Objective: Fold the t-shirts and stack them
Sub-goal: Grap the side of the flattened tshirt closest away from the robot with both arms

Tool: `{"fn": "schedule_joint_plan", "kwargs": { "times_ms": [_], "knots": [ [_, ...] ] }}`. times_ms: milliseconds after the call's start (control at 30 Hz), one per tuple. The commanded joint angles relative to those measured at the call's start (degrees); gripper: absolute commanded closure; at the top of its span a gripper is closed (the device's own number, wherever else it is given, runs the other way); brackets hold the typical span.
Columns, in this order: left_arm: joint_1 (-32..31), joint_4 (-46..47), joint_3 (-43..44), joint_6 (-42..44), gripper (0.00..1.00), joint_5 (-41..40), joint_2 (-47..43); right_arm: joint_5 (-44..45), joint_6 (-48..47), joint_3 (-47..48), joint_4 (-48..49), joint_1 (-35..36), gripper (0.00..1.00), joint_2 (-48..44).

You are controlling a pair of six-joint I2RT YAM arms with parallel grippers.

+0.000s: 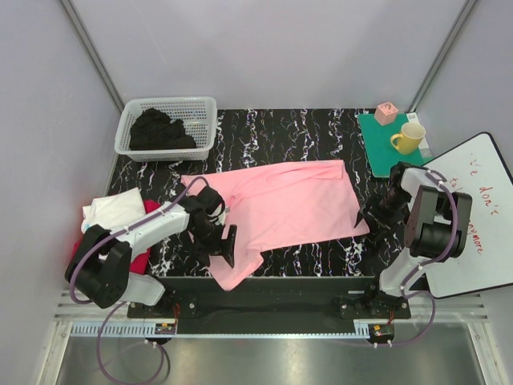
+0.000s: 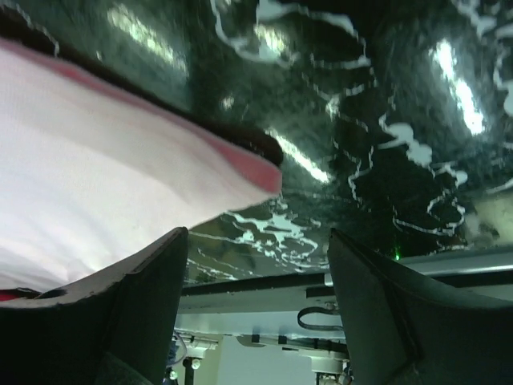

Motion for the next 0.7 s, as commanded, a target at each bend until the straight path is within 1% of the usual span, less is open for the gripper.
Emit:
{"fn": "schedule_joint_plan", "kwargs": {
  "times_ms": [0,33,167,233,267,333,367,433,500,567,667],
  "knots": [
    [-0.42,-0.86,0.46,1.59,0.14,1.58,-2.23,0.82,1.45,1.18,4.31,-0.39,0.25,3.03],
    [-0.42,-1.31,0.99,2.02,0.14,1.40,-2.40,-0.14,1.45,1.62,5.10,-0.39,0.29,3.73],
    [-1.13,-3.07,1.87,2.38,0.14,0.44,-2.67,-2.43,1.27,2.77,6.95,-0.39,0.37,7.16],
    [-1.48,-4.03,2.39,2.64,0.13,0.00,-2.93,-3.40,1.01,2.85,7.65,-0.39,0.44,8.22],
    [-1.65,-4.47,2.75,2.82,0.13,-0.18,-2.93,-3.67,0.92,2.94,7.74,-0.39,0.56,9.18],
    [-2.09,-5.79,3.54,3.26,0.11,-0.35,-2.85,-4.98,0.92,2.77,8.35,-0.39,0.73,9.80],
    [-2.18,-6.66,3.80,3.35,0.11,-0.44,-2.85,-5.33,0.66,2.68,8.53,-0.39,0.86,9.89],
    [-2.53,-7.02,4.07,3.52,0.10,-0.01,-2.76,-5.51,0.48,2.85,8.71,-0.39,0.95,9.89],
    [-2.71,-7.29,4.16,3.44,0.11,0.43,-2.41,-5.51,-0.05,3.38,8.80,-0.39,1.00,9.98],
    [-3.15,-7.11,4.24,3.70,0.15,1.49,-1.27,-5.69,-0.05,3.73,8.79,-0.39,1.00,10.24],
    [-4.29,-6.33,5.91,3.96,0.15,2.19,1.10,-7.79,-0.05,4.43,9.23,-0.39,1.00,10.77]
  ]
}}
